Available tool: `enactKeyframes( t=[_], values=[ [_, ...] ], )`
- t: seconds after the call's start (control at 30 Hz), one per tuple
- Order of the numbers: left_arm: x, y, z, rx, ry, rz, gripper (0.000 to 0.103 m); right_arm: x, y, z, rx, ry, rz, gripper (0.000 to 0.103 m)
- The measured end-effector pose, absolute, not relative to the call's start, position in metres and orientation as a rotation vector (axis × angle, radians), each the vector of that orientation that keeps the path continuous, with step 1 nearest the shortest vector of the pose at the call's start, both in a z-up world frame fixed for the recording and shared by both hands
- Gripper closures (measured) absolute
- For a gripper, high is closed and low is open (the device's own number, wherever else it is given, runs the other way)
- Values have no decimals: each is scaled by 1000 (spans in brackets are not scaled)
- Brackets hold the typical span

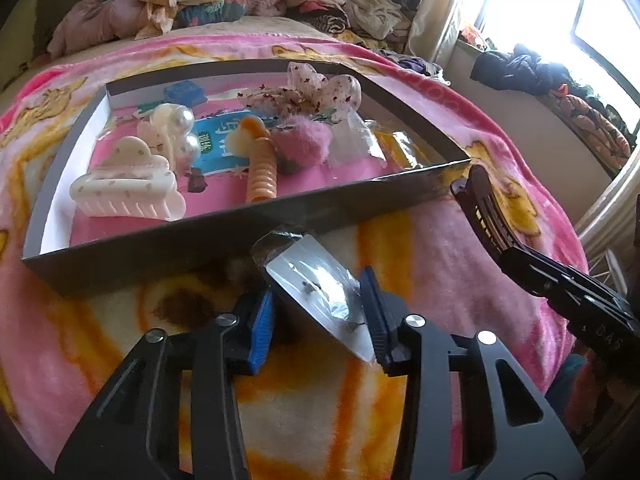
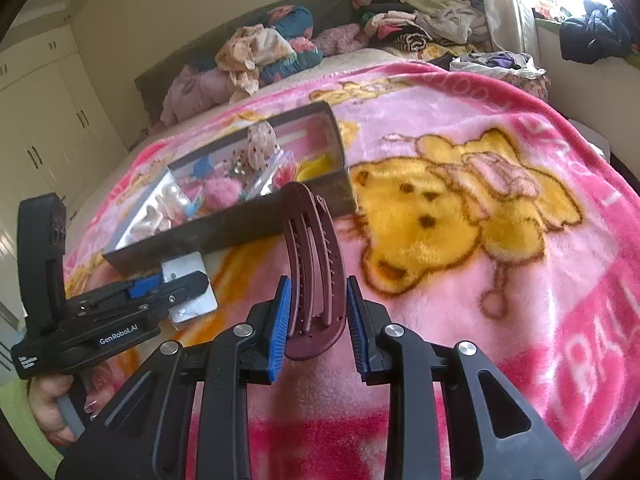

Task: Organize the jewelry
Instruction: 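Close left tool on clear pin card while right tool grasps brown claw clip, then lower pin card into box with left tool while right tool releases brown clip inside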

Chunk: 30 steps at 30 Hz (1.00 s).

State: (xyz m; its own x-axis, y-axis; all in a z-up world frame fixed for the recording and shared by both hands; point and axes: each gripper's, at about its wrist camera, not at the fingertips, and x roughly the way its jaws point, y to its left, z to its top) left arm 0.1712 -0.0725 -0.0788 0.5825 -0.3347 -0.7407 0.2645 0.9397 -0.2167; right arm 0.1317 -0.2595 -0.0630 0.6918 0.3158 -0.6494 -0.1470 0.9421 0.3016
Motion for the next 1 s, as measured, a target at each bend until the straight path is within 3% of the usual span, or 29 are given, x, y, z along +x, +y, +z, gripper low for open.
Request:
enactKeyframes(
  t=[0.6, 1.0],
  values=[
    [159, -85, -39, -97, 780, -445, 94, 128, -267, -38, 279, 695, 297, 77],
    [195, -65, -16, -129, 696, -367, 95, 159, -256, -29, 248, 692, 308, 77]
  ],
)
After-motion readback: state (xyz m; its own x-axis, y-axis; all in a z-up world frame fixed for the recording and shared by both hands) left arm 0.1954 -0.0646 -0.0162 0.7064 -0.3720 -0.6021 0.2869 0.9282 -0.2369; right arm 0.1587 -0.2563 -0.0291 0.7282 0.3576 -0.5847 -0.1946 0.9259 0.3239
